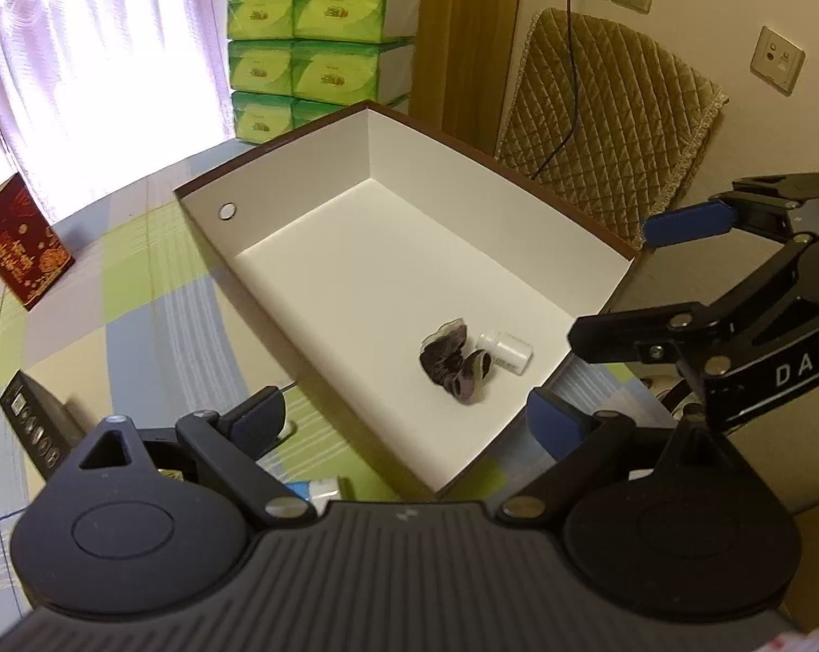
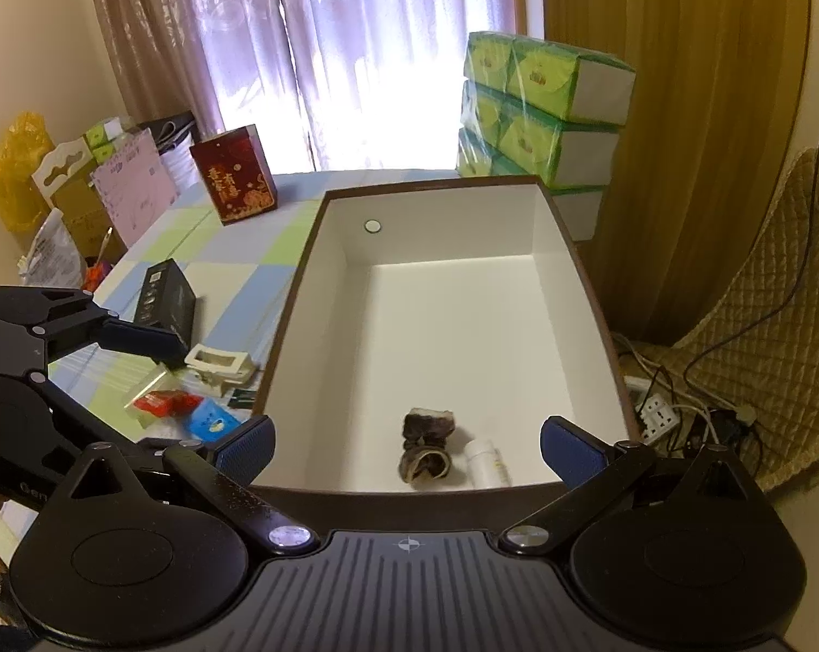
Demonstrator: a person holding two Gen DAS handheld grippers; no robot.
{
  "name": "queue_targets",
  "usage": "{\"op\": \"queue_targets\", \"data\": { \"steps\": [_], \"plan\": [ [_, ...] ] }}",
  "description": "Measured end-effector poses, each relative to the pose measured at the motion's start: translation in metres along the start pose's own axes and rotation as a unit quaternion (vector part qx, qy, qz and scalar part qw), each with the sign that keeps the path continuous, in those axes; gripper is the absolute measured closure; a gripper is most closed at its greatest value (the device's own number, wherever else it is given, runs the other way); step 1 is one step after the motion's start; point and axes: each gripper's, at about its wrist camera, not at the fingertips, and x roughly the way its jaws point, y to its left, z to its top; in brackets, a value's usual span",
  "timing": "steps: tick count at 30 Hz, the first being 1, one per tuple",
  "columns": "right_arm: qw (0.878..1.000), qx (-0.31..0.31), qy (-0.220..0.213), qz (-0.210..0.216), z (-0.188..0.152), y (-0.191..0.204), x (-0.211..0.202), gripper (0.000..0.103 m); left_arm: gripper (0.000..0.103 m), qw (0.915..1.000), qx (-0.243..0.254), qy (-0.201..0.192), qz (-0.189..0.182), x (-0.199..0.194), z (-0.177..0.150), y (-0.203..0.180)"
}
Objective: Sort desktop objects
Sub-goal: 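Withdraw both tools from the box back toward the remaining items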
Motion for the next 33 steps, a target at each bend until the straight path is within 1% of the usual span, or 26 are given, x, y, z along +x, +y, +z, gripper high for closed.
{"op": "queue_targets", "data": {
  "steps": [12,18,25,30,33],
  "plan": [
    [1.0,0.007,-0.003,0.003,-0.015,0.043,-0.006,0.002,0.009,1.0,-0.005,0.0,-0.001,-0.027,-0.031,0.02],
    [1.0,0.018,0.001,0.002,-0.029,0.066,-0.005,0.002,0.009,0.9999,-0.01,0.007,0.001,-0.041,-0.054,0.031],
    [0.999,0.035,0.014,-0.005,-0.047,0.089,0.003,0.002,0.009,0.9991,-0.035,0.024,0.008,-0.054,-0.09,0.057],
    [0.999,0.041,0.032,0.002,-0.059,0.104,0.015,0.002,0.01,0.9974,-0.06,0.038,0.014,-0.061,-0.114,0.079],
    [0.998,0.046,0.046,0.01,-0.066,0.115,0.026,0.002,0.01,0.996,-0.071,0.048,0.025,-0.061,-0.127,0.093]
  ]
}}
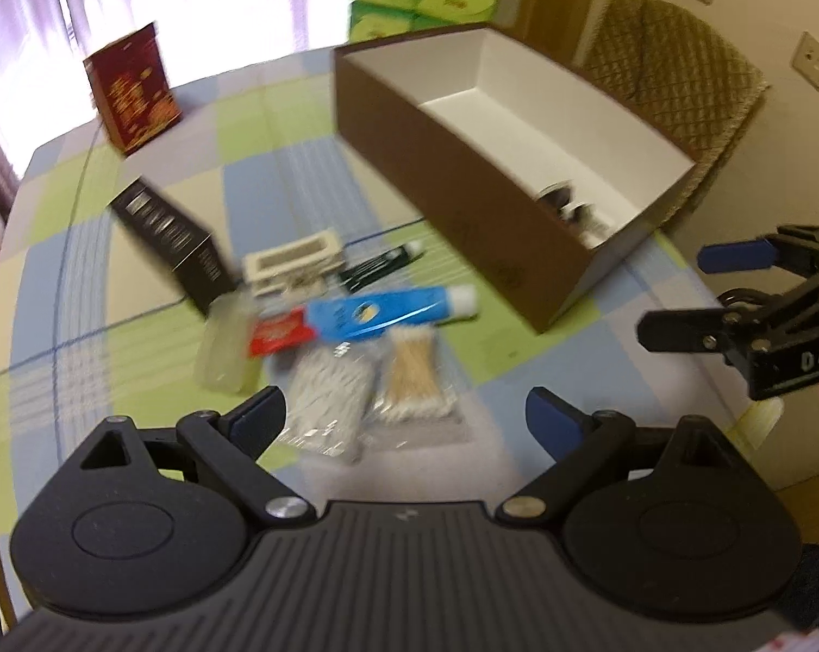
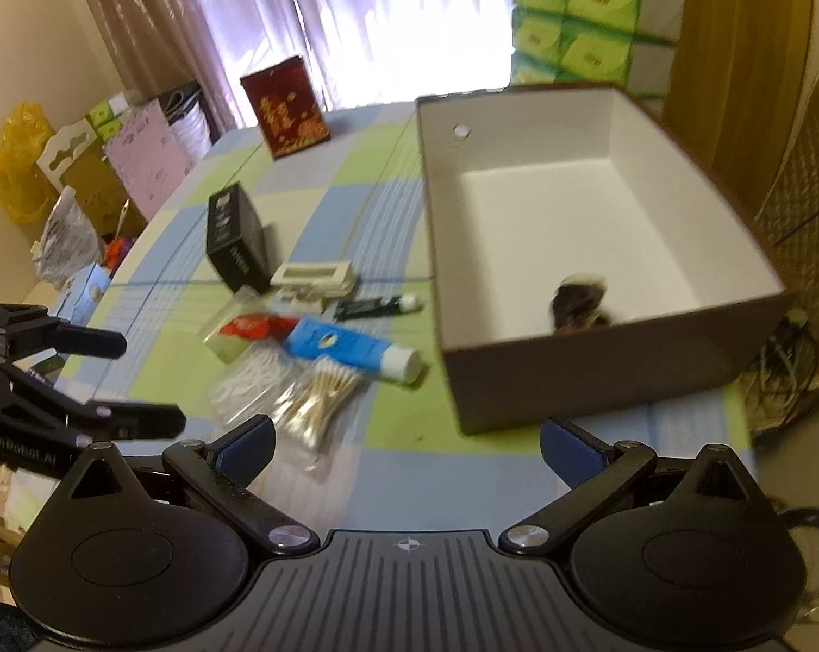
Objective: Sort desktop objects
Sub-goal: 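Withdraw both tools from the box back toward the remaining items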
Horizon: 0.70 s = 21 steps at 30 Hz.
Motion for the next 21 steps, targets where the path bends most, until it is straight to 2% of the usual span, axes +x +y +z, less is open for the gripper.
{"op": "queue_targets", "data": {
  "steps": [5,13,15,17,21],
  "plan": [
    [1.0,0.01,0.013,0.005,-0.007,0.018,0.022,0.002,0.01,0.9994,-0.013,0.013,0.028,0.006,-0.015,0.026],
    [0.999,0.028,0.018,-0.005,-0.013,0.041,0.058,0.003,0.012,0.9984,-0.034,0.019,0.042,0.02,-0.026,0.064],
    [0.999,0.027,0.018,-0.011,-0.013,0.047,0.069,0.008,0.014,0.9981,-0.038,0.02,0.044,0.025,-0.028,0.073],
    [0.999,0.031,0.019,-0.014,-0.014,0.051,0.079,0.02,0.016,0.998,-0.039,0.022,0.045,0.03,-0.028,0.082],
    [0.998,0.052,0.021,-0.031,-0.014,0.057,0.099,0.035,0.016,0.998,-0.039,0.025,0.044,0.04,-0.028,0.097]
  ]
}}
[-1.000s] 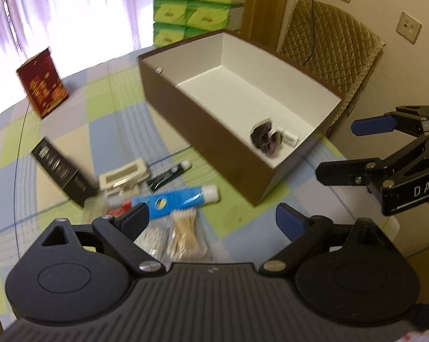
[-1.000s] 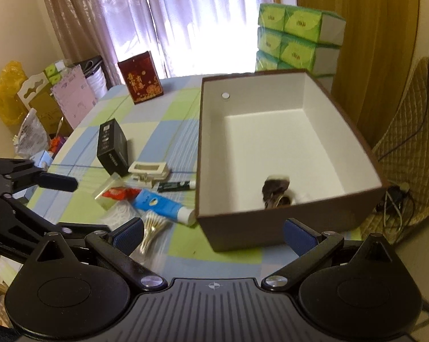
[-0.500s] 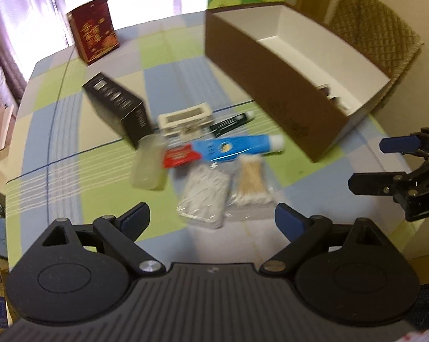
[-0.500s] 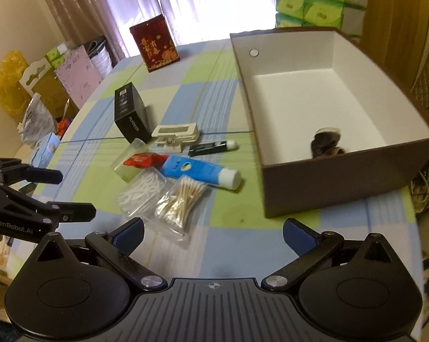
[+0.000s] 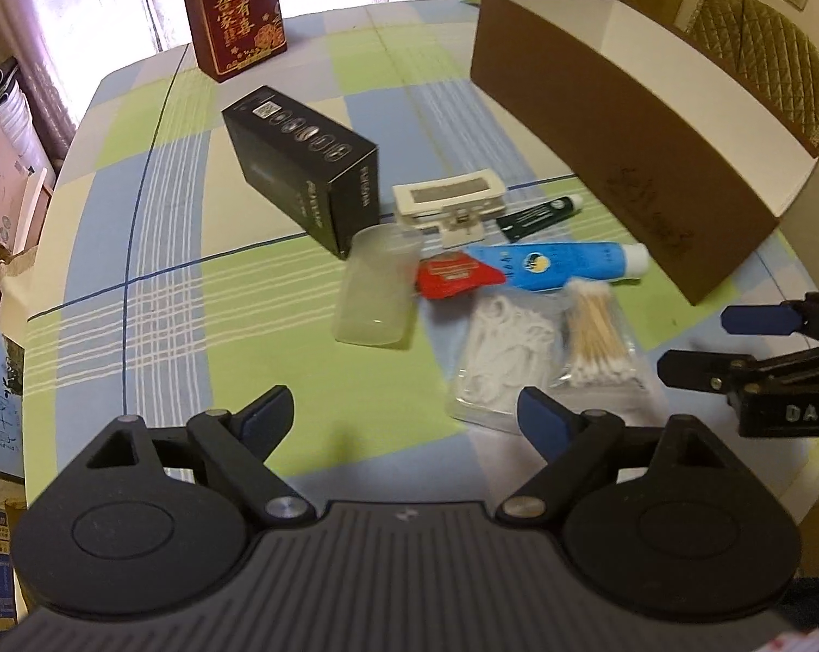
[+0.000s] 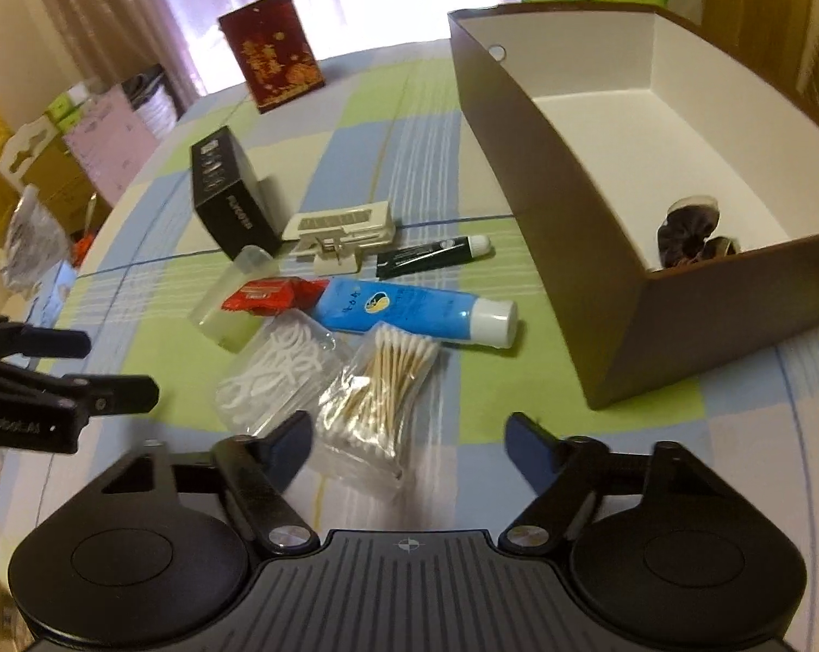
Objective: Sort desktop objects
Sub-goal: 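Withdraw both tools from the box back toward the remaining items, then grasp the cotton swab bag with the right tool while the left tool grasps the clear cup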
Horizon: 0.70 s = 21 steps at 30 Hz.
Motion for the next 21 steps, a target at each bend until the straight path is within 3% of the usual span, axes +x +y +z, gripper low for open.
{"op": "queue_targets", "data": {
  "steps": [15,18,21],
  "plan": [
    [0.998,0.054,0.002,-0.037,0.017,0.016,0.053,0.059,0.017,0.9997,0.016,0.015,-0.015,0.034,0.013,0.039],
    [0.998,0.047,0.008,-0.043,0.016,0.017,0.059,0.072,0.017,0.9994,0.024,0.017,-0.02,0.041,0.017,0.041],
    [0.998,0.03,0.019,-0.05,0.013,0.018,0.061,0.078,0.018,0.999,0.031,0.019,-0.024,0.048,0.022,0.042]
  ]
}}
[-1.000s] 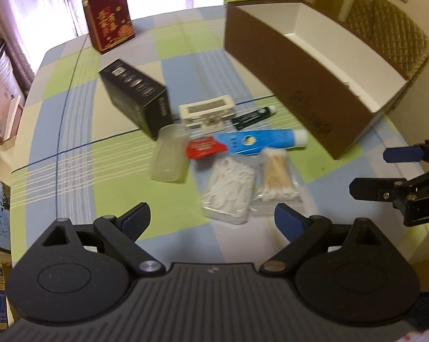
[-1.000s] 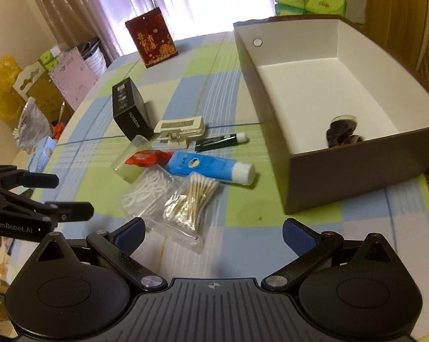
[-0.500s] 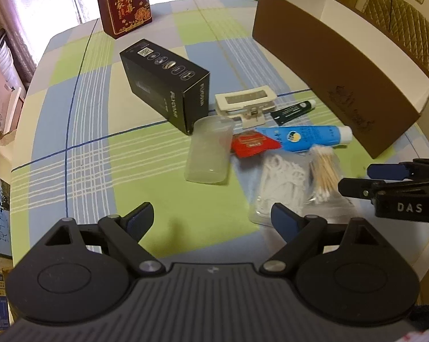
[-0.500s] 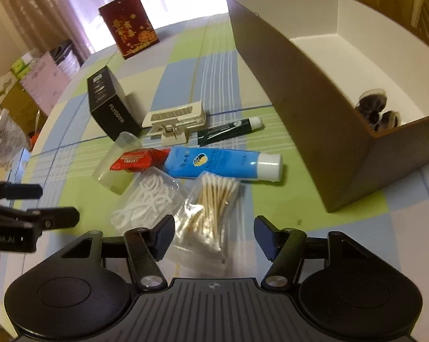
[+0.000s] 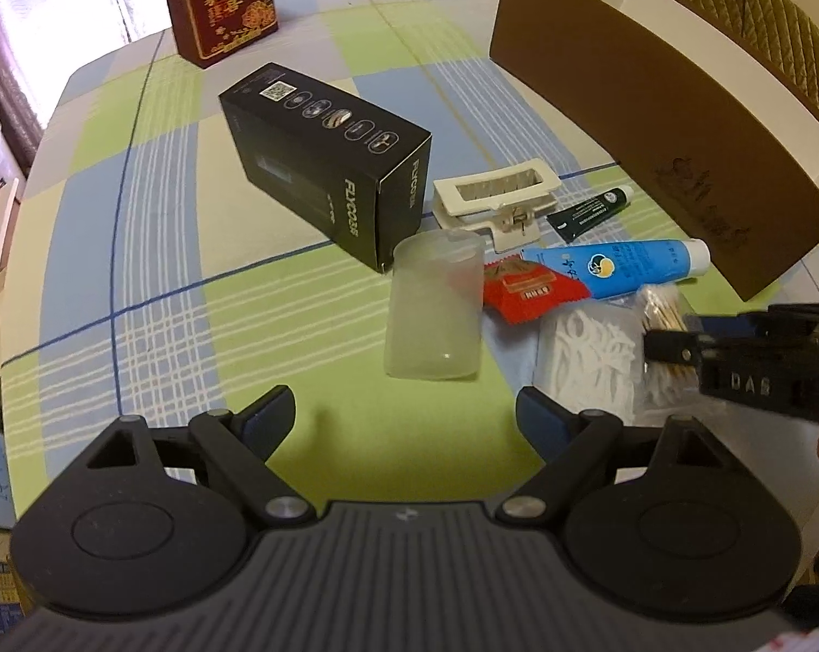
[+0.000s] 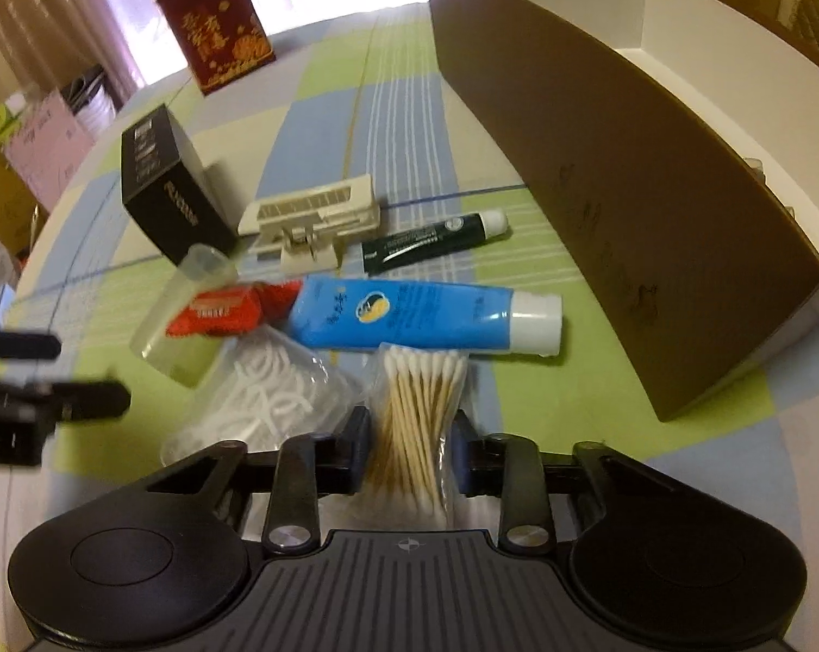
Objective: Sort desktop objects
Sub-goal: 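Grasp the cotton swab bag with the right tool while the left tool grasps the clear cup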
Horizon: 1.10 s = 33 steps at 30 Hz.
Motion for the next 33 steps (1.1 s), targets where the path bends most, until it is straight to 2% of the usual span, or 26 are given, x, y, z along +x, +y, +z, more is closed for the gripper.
{"op": "queue_targets", "data": {
  "steps": [3,10,15,22,23,24,25,33],
  "plan": [
    [1.0,-0.013,0.004,-0.011,-0.005,-0.002,-0.004,0.079,0.02,1.0,0.007,0.003,-0.005,0.008,0.007,0.001],
    [1.0,0.013,0.017,-0.021,-0.026,-0.028,-0.024,0.079,0.023,0.9993,0.026,0.005,-0.025,0.027,0.02,0.003],
    [0.998,0.048,0.018,-0.042,-0.036,-0.048,-0.037,0.079,0.038,0.9981,0.03,0.014,-0.052,0.047,0.028,0.011],
    [0.996,0.07,0.015,-0.055,-0.041,-0.064,-0.045,0.079,0.041,0.9966,0.042,0.014,-0.07,0.066,0.038,0.011],
    [0.996,0.069,0.014,-0.056,-0.04,-0.065,-0.045,0.079,0.044,0.9967,0.044,0.008,-0.069,0.066,0.039,0.009],
    [0.996,0.067,0.015,-0.056,-0.04,-0.065,-0.045,0.079,0.052,0.9964,0.049,0.004,-0.07,0.066,0.039,0.008],
    [0.996,0.063,0.015,-0.057,-0.04,-0.065,-0.045,0.079,0.057,0.9959,0.057,-0.001,-0.071,0.065,0.038,0.006],
    [0.997,0.044,0.013,-0.057,-0.04,-0.064,-0.043,0.079,0.057,0.9943,0.103,0.002,-0.027,0.051,0.01,0.001]
  ]
}}
